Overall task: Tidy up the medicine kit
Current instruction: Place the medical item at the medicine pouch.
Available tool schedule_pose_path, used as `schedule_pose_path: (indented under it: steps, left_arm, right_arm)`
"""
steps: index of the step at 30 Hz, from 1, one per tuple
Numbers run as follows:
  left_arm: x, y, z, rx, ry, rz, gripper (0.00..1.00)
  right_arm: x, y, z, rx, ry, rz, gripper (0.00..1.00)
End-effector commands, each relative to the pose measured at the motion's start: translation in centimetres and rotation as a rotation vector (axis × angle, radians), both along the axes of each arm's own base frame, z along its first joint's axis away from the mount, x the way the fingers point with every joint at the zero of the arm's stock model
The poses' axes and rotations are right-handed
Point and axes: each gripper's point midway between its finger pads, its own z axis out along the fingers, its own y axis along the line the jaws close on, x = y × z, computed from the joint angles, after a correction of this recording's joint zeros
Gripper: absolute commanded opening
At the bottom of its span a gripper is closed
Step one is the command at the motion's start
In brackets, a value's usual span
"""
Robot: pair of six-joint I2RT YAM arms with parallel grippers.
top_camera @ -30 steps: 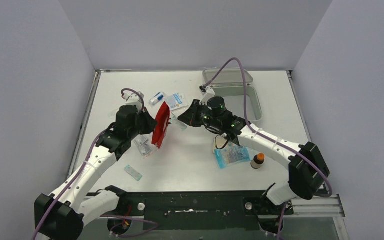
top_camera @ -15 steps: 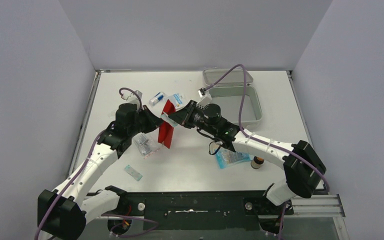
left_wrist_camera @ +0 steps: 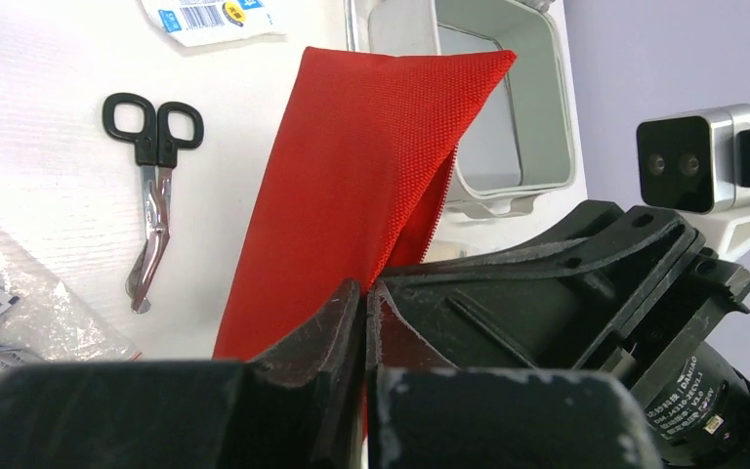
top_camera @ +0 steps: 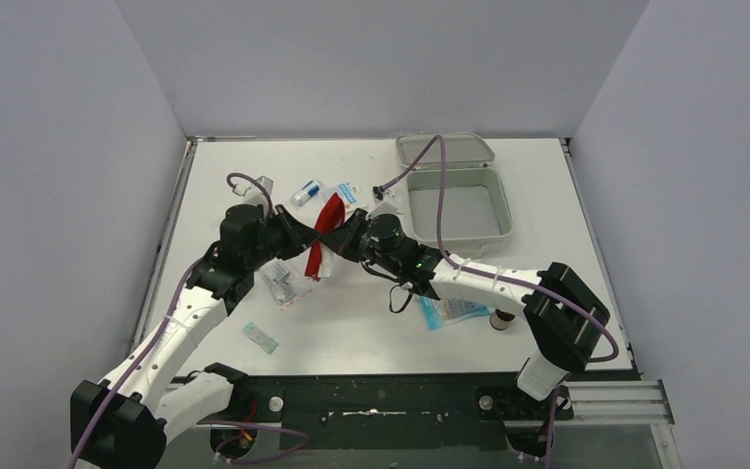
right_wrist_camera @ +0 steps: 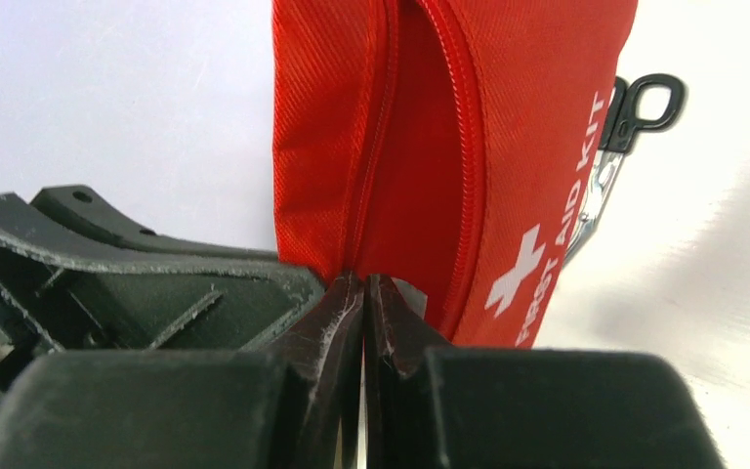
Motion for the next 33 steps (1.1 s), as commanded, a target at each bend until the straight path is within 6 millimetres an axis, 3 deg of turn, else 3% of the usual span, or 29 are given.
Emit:
schedule_pose_path:
  steps: [1, 11, 15, 19, 22, 25, 33]
  left_arm:
    - [0.1, -0.7, 1.8, -0.048, -0.067, -0.032, 0.0]
    - [0.7, 0.0, -0.4, -0.032, 0.022, 0.003, 0.0]
    - [1.1, 0.4, -1.1, -0.03, 0.07, -0.015, 0.0]
    - [1.4, 0.6, -1.0, -0.033, 0.084, -0.023, 0.0]
    - [1.5, 0.8, -0.7, -0.015, 0.074, -0.026, 0.0]
    - [1.6, 0.9, -0.7, -0.014, 0.069, -0.023, 0.0]
    - [1.8, 0.4, -0.5, -0.062, 0.064, -0.027, 0.0]
  right_arm:
    - [2.7, 0.0, 2.5, 0.013, -0.058, -0.124, 0.0]
    - [5.7, -0.2, 1.2, -0.214, -0.029, -0.178, 0.0]
    - [5.3, -0.6, 3.1, -0.228, -0.059, -0.085, 0.04]
    - [3.6, -1.6, 5.8, -0.272, -0.105, 0.03, 0.12]
    - [1.7, -3.4, 5.7, -0.314, -0.081, 0.102, 0.22]
    - [-0.1, -4.7, 4.4, -0.3, -0.032, 0.134, 0.26]
    - [-3.1, -2.8, 2.5, -0.161, 0.043, 0.254, 0.42]
